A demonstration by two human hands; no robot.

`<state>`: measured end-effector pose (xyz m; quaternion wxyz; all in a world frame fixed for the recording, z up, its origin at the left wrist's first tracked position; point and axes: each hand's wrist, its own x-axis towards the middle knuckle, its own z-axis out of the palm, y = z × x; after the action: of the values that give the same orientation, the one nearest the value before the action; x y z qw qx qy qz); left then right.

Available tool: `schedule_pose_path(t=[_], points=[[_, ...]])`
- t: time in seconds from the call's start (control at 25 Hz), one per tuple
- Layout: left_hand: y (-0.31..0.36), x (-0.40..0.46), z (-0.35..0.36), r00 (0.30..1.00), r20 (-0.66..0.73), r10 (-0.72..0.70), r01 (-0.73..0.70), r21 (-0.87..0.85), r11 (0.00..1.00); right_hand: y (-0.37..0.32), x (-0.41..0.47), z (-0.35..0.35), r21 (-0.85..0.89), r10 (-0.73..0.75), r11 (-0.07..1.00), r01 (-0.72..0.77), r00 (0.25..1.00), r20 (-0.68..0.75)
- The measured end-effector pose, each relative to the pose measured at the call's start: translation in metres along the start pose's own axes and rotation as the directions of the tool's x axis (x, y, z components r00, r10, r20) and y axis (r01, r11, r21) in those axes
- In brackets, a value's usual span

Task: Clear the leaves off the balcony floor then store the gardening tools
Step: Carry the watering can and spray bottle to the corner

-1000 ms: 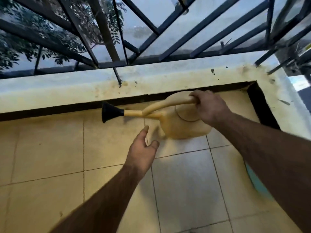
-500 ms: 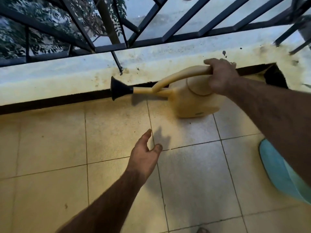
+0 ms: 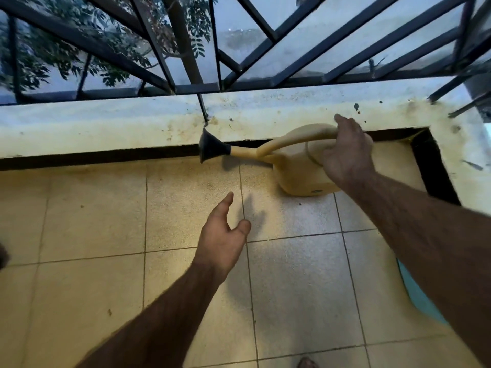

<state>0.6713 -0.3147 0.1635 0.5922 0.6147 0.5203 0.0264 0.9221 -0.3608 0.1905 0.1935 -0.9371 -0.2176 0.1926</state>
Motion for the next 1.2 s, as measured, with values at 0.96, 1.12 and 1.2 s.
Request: schedule_pose_path(t=[0.96,1.12,1.2], points=[[0.198,-0.380,-0.364,0.706,-0.706,-0.061,-0.043,-0.128,0.991,-0.354,-0.358,-0.267,0.428,-0.567,0.789,0.441,0.792,0.228],[0.204,-0.475,-0.384,0.609,-0.777,-0.161,-0.103,-0.279,0.955,-0.414,-0.439,-0.316,0.418,-0.674,0.729,0.542,0.677,0.297],[0.203,-0.511,-0.391,0.551,-0.815,-0.180,-0.093,-0.275,0.957,-0.435,-0.472,-0.322,0.443,-0.703,0.706,0.552,0.620,0.349]])
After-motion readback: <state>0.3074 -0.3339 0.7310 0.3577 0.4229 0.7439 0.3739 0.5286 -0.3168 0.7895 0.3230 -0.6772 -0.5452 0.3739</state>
